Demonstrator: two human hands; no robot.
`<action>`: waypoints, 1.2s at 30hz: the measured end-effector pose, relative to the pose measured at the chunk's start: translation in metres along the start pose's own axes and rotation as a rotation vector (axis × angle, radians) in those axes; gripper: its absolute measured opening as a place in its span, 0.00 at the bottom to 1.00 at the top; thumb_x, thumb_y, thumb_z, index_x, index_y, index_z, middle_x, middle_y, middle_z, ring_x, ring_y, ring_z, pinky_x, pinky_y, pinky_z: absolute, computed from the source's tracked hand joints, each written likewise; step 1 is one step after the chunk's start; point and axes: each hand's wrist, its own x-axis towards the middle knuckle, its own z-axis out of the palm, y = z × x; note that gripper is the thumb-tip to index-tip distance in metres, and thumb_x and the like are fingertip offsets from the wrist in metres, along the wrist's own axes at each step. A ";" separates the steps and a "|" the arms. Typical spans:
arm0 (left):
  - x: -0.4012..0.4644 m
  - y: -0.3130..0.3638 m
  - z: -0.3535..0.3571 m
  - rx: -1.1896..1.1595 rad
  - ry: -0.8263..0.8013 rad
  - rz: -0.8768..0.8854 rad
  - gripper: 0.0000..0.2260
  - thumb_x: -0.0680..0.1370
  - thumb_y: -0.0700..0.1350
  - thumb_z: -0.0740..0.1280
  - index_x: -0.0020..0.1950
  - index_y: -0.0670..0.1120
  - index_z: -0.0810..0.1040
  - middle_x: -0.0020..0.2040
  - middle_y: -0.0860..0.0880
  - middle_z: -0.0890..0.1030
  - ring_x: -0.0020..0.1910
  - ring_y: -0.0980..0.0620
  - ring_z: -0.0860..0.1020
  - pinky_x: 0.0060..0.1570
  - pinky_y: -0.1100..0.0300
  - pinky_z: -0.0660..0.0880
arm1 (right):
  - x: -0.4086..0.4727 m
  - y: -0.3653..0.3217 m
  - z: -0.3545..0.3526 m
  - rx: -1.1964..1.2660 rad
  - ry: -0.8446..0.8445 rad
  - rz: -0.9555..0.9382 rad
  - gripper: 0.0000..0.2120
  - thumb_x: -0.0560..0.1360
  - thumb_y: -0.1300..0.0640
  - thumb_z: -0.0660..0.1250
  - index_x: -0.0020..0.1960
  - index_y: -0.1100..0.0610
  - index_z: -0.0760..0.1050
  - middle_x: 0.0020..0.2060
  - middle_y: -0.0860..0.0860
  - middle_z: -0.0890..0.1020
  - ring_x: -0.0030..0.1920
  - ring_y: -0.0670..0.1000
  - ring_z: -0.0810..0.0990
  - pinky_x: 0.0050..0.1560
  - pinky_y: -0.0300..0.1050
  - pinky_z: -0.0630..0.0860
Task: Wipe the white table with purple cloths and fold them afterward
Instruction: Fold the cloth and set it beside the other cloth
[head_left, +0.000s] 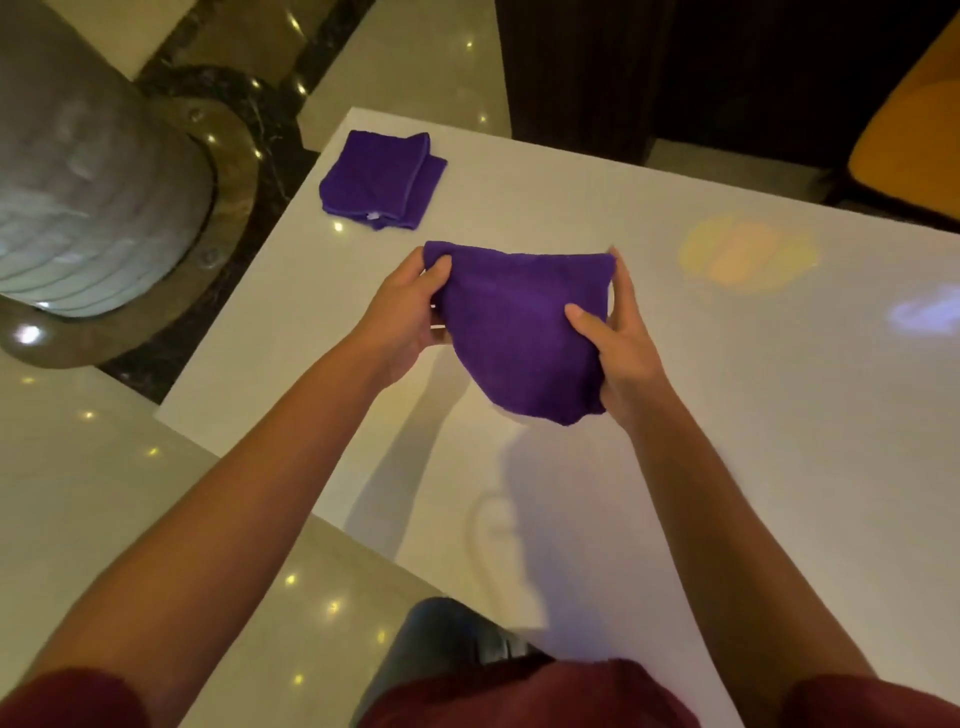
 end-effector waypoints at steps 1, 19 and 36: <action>0.013 0.004 -0.005 -0.010 0.000 -0.024 0.10 0.87 0.47 0.60 0.65 0.52 0.77 0.63 0.51 0.83 0.61 0.47 0.82 0.56 0.44 0.82 | 0.009 -0.008 0.006 -0.016 0.022 -0.030 0.36 0.82 0.59 0.71 0.80 0.34 0.58 0.69 0.40 0.77 0.64 0.48 0.83 0.58 0.51 0.84; 0.248 0.060 -0.091 0.460 -0.300 0.177 0.21 0.80 0.38 0.70 0.58 0.66 0.83 0.71 0.50 0.77 0.66 0.52 0.77 0.57 0.64 0.80 | 0.183 -0.035 0.119 -0.485 0.327 -0.101 0.31 0.85 0.60 0.65 0.83 0.44 0.60 0.77 0.48 0.67 0.69 0.50 0.73 0.60 0.48 0.84; 0.361 0.003 -0.077 0.706 -0.335 0.379 0.24 0.80 0.36 0.68 0.74 0.54 0.76 0.69 0.47 0.78 0.67 0.52 0.76 0.67 0.70 0.69 | 0.271 0.034 0.088 -0.640 0.633 -0.081 0.29 0.83 0.59 0.67 0.81 0.49 0.64 0.73 0.45 0.72 0.59 0.36 0.75 0.50 0.24 0.76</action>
